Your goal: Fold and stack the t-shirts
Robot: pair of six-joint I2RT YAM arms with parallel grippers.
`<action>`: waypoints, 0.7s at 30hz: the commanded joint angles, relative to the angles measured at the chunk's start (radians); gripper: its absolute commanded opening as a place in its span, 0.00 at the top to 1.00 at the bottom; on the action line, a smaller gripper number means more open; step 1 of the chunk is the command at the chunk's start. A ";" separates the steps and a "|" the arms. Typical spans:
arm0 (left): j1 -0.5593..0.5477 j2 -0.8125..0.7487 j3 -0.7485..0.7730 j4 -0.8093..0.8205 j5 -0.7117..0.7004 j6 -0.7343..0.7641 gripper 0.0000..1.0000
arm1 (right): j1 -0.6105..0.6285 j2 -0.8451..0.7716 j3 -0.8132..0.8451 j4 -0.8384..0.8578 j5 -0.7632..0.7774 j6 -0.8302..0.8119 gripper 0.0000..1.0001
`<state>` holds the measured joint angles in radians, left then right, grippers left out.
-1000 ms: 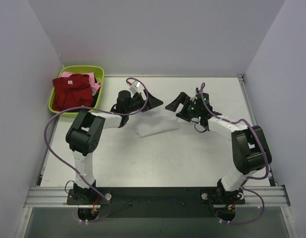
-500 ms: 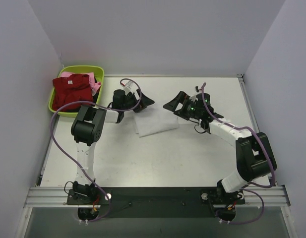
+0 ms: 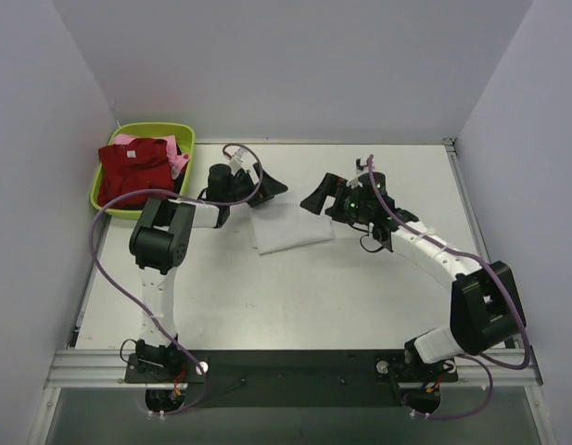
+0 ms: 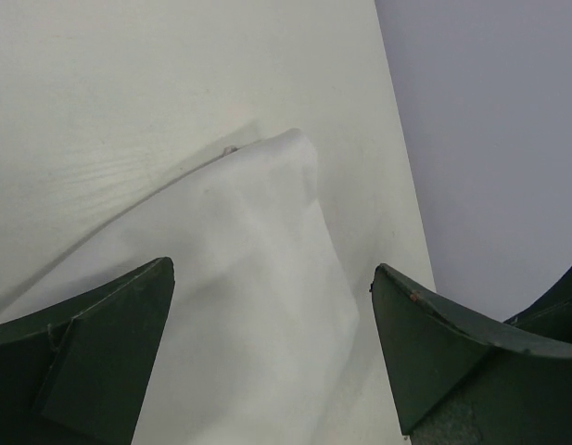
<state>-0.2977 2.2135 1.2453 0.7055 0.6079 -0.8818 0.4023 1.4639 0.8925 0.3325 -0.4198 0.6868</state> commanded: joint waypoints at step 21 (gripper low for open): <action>-0.175 -0.965 -0.185 -0.997 -0.625 0.368 0.03 | 0.216 -0.435 0.074 -0.464 0.493 -0.256 0.00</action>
<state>-0.4656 1.3354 1.1271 -0.1394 0.0536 -0.5480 0.5674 1.0813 0.9535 -0.0681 -0.0238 0.4633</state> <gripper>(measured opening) 0.974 0.999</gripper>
